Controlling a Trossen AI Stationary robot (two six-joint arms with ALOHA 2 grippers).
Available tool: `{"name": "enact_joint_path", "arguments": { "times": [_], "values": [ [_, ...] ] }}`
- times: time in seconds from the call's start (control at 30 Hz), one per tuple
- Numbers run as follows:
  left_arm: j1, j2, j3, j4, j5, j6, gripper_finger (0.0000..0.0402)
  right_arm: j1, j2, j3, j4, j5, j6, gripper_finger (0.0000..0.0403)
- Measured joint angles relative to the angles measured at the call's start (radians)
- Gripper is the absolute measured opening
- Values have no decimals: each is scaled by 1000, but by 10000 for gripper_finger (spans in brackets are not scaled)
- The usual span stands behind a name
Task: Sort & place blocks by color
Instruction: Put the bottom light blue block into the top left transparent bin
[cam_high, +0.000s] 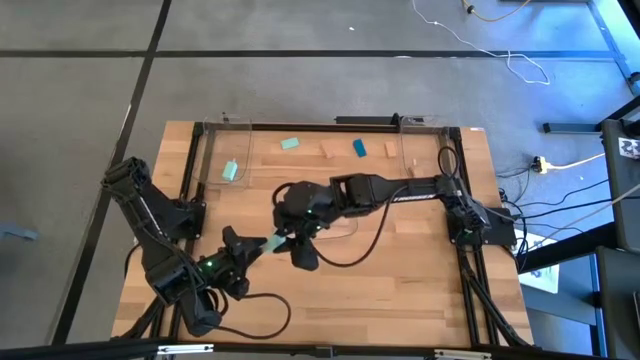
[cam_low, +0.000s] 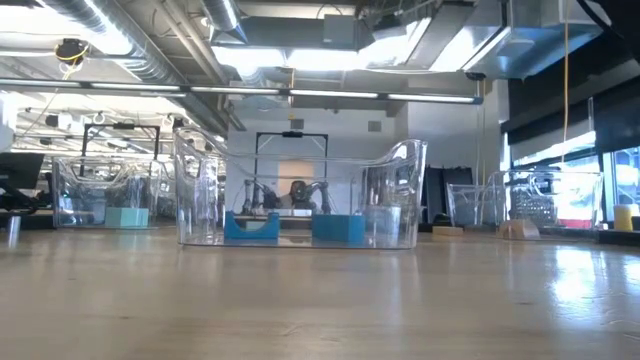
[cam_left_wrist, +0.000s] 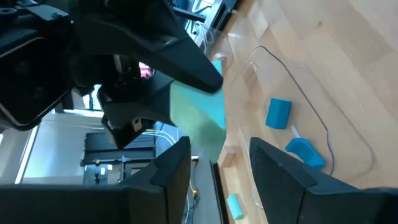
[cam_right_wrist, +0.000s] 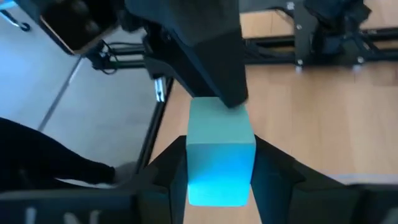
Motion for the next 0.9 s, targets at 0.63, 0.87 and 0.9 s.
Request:
{"name": "enact_joint_path", "arguments": {
  "times": [0.63, 0.87, 0.9],
  "values": [
    [-19, 0, 1, 13, -66, 24, 156, 0, 0, -1, 35, -34, 22, 131],
    [-19, 0, 1, 39, -110, 26, 156, 0, 0, -1, 34, -35, 23, 131],
    [-18, 0, 1, 45, -110, 26, 156, 0, 0, -1, 34, -36, 22, 131]
  ]
}}
